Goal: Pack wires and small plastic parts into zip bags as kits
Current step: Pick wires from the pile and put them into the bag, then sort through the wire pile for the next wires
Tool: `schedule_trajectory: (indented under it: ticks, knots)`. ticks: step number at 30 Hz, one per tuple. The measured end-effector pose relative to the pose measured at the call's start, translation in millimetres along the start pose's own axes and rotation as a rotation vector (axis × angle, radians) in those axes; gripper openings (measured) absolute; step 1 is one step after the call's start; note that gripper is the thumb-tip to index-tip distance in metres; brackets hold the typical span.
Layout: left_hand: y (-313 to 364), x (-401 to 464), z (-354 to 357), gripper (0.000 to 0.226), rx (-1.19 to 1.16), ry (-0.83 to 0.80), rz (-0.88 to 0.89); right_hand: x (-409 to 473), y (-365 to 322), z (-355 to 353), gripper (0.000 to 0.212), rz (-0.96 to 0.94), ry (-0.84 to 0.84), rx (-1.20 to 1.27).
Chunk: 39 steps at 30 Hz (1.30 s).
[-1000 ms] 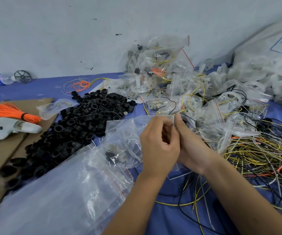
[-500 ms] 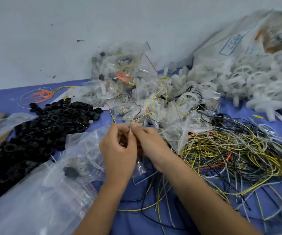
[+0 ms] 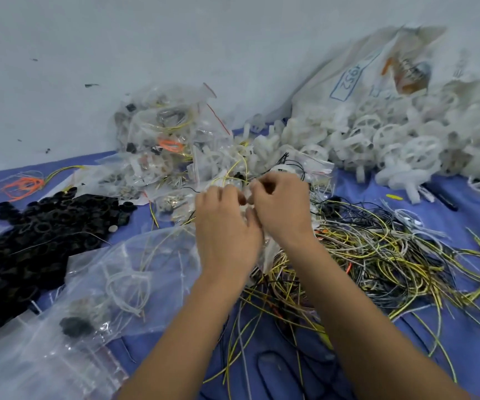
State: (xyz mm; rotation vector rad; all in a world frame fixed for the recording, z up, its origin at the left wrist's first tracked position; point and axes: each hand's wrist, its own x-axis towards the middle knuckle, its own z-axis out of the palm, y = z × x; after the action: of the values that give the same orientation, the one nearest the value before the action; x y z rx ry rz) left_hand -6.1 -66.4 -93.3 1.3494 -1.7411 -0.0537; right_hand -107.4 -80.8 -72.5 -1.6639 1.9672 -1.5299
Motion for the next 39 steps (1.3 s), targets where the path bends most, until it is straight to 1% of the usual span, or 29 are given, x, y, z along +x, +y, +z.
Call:
schedule_trajectory:
  ticks: [2,3,5,6,7,9,10,12,14,15,19,21,23,25,27,29,30,31,32,34,35,36,37,38,39]
  knots:
    - [13,12,17,0.023,0.092,-0.063,0.061,24,12,-7,0.020,-0.001,0.076,-0.180]
    - [18,17,26,0.031,0.135,-0.098,0.093,35,19,-9,0.020,0.004,0.050,-0.294]
    - [22,25,43,0.050,0.199,-0.211,0.150,51,31,-7,0.023,-0.014,-0.150,-0.529]
    - [20,28,49,0.060,0.220,-0.278,0.170,54,36,-3,0.024,-0.043,-0.258,-0.601]
    - [14,31,54,0.069,0.226,-0.338,0.174,55,38,2,0.025,-0.074,-0.331,-0.635]
    - [-3,34,59,0.075,0.204,-0.418,0.130,52,38,12,0.027,-0.113,-0.378,-0.615]
    - [-11,35,59,0.072,0.200,-0.439,0.106,50,36,18,0.028,-0.118,-0.379,-0.571]
    - [-27,35,57,0.060,0.207,-0.458,0.068,40,30,32,0.031,-0.088,-0.419,-0.402]
    - [-38,35,53,0.046,0.181,-0.451,-0.005,30,24,44,0.036,-0.030,-0.471,-0.220]
    - [-43,36,50,0.041,0.170,-0.446,-0.025,26,22,48,0.038,-0.010,-0.477,-0.181]
    - [-51,37,46,0.035,0.147,-0.452,-0.027,23,23,47,0.042,-0.073,-0.557,-0.239]
    - [-52,38,48,0.032,0.137,-0.444,-0.035,25,23,38,0.033,-0.116,-0.622,-0.242]
    - [-52,38,50,0.031,0.136,-0.428,-0.058,28,21,24,0.018,-0.133,-0.685,-0.273]
    - [-54,38,51,0.030,0.121,-0.415,-0.081,33,20,9,0.015,-0.131,-0.722,-0.304]
    - [-57,38,51,0.029,0.114,-0.417,-0.072,37,18,-5,0.020,-0.117,-0.697,-0.320]
    - [-61,39,52,0.028,0.116,-0.415,-0.059,44,20,-18,0.019,-0.047,-0.653,-0.303]
    - [-62,40,53,0.028,0.118,-0.418,-0.061,46,21,-24,0.018,0.004,-0.617,-0.302]
    - [-62,42,53,0.028,0.127,-0.428,-0.071,49,22,-29,0.018,0.041,-0.541,-0.311]
    - [-61,44,53,0.029,0.144,-0.445,-0.090,54,24,-34,0.020,0.045,-0.406,-0.340]
    - [-57,50,53,0.034,0.167,-0.488,-0.150,65,31,-42,0.020,0.012,-0.054,-0.430]
    - [-54,53,52,0.037,0.151,-0.496,-0.188,69,34,-45,0.020,0.008,0.086,-0.446]
    - [-49,55,51,0.040,0.119,-0.482,-0.227,75,37,-47,0.020,0.010,0.167,-0.435]
    - [-43,57,50,0.043,0.088,-0.442,-0.252,82,41,-46,0.021,0.020,0.188,-0.418]
    - [-36,57,49,0.047,0.075,-0.378,-0.243,89,47,-43,0.023,0.032,0.164,-0.413]
    - [-29,56,50,0.051,0.080,-0.303,-0.193,97,53,-38,0.026,0.042,0.110,-0.431]
